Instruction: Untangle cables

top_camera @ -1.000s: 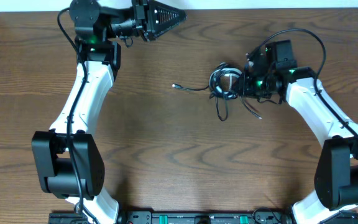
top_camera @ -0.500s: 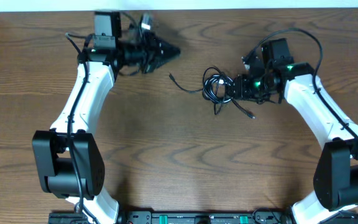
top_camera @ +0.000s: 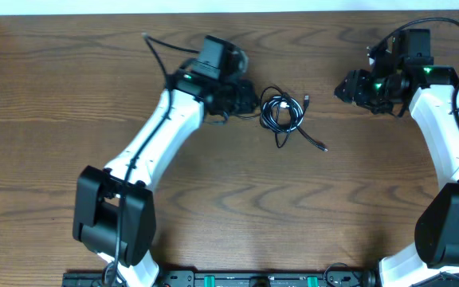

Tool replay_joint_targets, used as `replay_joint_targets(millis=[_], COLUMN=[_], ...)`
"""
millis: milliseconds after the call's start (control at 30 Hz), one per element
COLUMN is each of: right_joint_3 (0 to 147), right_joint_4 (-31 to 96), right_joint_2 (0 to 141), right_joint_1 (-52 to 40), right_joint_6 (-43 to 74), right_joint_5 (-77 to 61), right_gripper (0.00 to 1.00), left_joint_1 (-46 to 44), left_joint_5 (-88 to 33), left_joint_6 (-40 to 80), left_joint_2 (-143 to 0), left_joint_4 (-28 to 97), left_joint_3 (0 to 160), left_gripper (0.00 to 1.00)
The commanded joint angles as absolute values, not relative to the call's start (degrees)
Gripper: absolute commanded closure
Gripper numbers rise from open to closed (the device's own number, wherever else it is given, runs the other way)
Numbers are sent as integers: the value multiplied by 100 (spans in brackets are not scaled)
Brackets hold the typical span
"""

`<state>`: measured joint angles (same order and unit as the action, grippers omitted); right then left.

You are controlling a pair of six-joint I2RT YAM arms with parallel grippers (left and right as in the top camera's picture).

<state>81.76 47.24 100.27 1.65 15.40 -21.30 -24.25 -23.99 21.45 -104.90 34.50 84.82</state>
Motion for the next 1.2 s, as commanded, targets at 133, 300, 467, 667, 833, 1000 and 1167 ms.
replay_joint_targets(millis=[133,300,467,667,833,1000,1167], right_joint_3=[8202,8171,8169,8167,8167,8167,8167], right_joint_4=[4762,4775,4829,4873,4895,4919,4919], right_joint_2=[9946,9950,9950,9950,9950,9950,9950], right_joint_1=[178,167,163,158,86,64,25], right_joint_6=[1253,1251,1175,1166,1166,1166,1168], right_joint_5=[-2091,-2091,-2093,-2095,-2095,-2095,-2141], right_gripper=[39,38,37,36,36,36,36], left_joint_1=[-2926,-3238,-3516,-3732,-3732,-3734,-3645], left_joint_5=[-1940,-1940,-1940,-1800,-1682,-1686,-1684], left_joint_6=[1999,2018,2108,2215,2298,2303,2029], left_joint_2=[-10718,-10912,-11008,-11098,-11268,-11496,-11434], left_joint_4=[3463,3402,3208,2902,2882,2773,2799], left_joint_3=[8521,8521,8521,8521,8521,8521,8591], left_gripper=[47,46,46,46,46,46,93])
